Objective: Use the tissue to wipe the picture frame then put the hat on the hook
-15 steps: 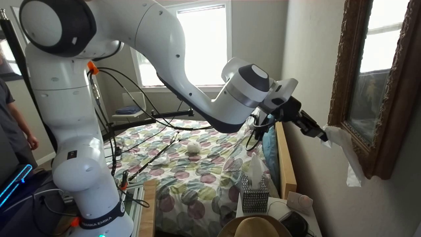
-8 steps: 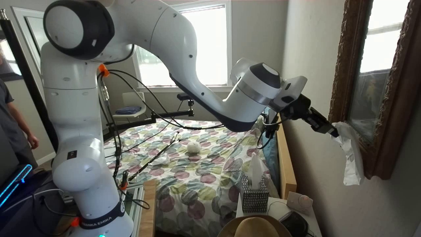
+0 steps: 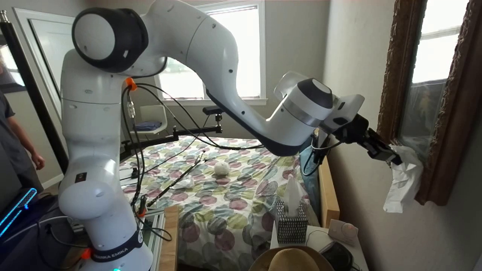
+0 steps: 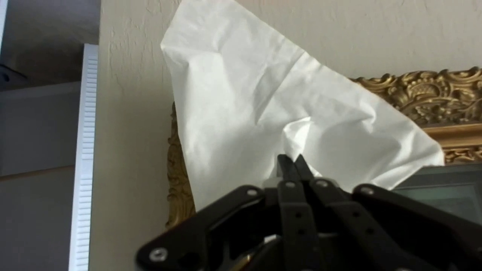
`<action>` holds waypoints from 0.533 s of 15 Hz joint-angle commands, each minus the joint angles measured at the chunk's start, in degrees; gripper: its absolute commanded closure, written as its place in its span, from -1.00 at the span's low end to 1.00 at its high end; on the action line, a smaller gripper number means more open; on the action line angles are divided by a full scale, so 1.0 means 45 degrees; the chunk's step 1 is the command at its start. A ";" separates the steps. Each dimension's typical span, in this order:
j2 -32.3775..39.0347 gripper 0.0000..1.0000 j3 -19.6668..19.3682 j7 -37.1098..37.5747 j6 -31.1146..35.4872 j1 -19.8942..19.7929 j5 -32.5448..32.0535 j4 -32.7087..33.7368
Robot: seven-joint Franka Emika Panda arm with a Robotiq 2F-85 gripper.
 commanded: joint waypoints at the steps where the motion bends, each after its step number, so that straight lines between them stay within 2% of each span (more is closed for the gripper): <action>1: 0.0578 0.99 0.0179 -0.0319 0.0197 -0.0238 0.0683 0.0363; 8: 0.0440 0.99 0.0413 -0.0082 0.0600 0.0452 -0.0586 0.0131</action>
